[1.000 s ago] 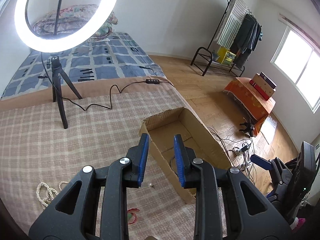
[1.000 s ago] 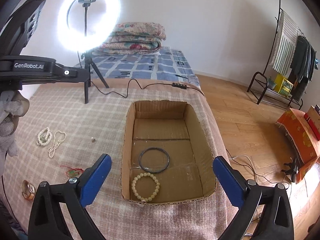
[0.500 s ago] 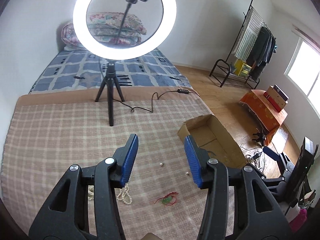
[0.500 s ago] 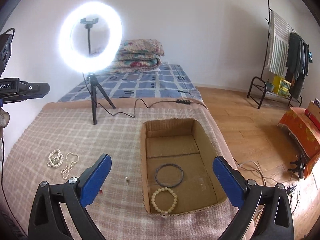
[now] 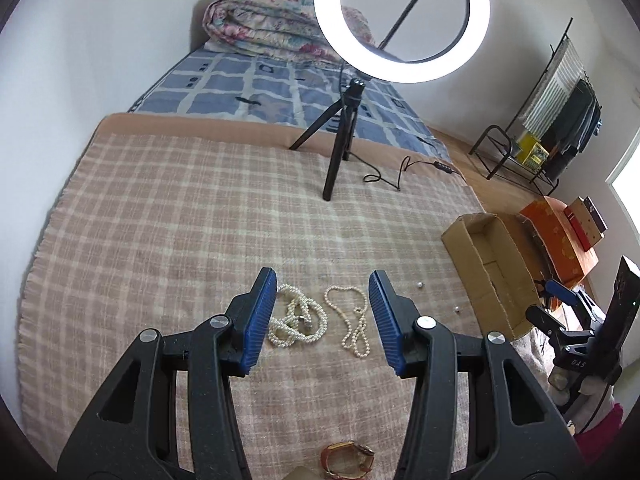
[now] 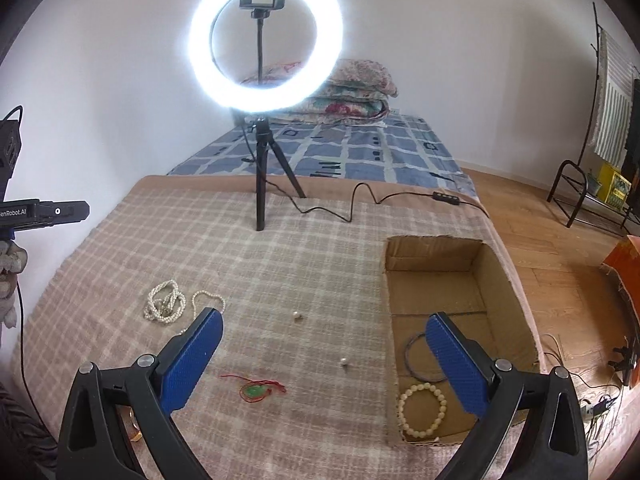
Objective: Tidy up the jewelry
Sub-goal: 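Move the left tool to the twisted pearl necklace while the right tool approaches the green pendant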
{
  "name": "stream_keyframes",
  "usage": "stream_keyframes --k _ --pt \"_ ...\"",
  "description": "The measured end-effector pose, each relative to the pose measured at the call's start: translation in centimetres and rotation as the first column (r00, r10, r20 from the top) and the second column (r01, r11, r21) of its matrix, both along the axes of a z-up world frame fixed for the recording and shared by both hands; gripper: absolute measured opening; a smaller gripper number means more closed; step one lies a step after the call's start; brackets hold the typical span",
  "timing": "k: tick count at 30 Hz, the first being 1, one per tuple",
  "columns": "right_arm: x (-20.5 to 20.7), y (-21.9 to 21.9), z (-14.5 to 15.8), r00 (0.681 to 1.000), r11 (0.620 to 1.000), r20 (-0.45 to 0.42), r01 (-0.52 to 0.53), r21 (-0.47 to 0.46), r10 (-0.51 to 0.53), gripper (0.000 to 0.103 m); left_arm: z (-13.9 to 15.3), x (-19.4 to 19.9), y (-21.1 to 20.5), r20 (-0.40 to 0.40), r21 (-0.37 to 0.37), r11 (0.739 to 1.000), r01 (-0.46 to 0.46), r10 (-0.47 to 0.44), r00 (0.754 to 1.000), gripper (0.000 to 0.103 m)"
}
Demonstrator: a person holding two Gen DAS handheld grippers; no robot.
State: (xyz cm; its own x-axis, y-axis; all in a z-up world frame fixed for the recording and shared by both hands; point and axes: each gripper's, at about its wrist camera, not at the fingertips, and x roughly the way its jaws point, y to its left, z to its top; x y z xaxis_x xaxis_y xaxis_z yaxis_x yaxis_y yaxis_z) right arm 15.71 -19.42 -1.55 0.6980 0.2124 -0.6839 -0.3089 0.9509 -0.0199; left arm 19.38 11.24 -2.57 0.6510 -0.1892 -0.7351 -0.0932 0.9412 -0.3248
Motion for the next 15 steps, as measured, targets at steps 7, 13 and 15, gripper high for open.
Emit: stream_keyframes --k 7,13,15 --pt "1.4 1.3 -4.7 0.975 0.999 -0.222 -0.013 0.041 0.022 0.079 -3.9 0.7 2.6 -0.082 -0.054 0.998 -0.036 0.031 0.996 0.049" --pt "2.6 0.5 -10.0 0.885 0.983 -0.465 0.093 0.157 -0.010 0.051 -7.0 2.0 3.4 -0.163 -0.099 0.994 -0.053 0.036 0.986 0.049" --pt "3.0 0.2 -11.4 0.853 0.970 -0.522 0.139 0.199 -0.016 0.045 -7.9 2.4 3.3 -0.185 -0.109 0.993 -0.051 0.031 0.982 0.049"
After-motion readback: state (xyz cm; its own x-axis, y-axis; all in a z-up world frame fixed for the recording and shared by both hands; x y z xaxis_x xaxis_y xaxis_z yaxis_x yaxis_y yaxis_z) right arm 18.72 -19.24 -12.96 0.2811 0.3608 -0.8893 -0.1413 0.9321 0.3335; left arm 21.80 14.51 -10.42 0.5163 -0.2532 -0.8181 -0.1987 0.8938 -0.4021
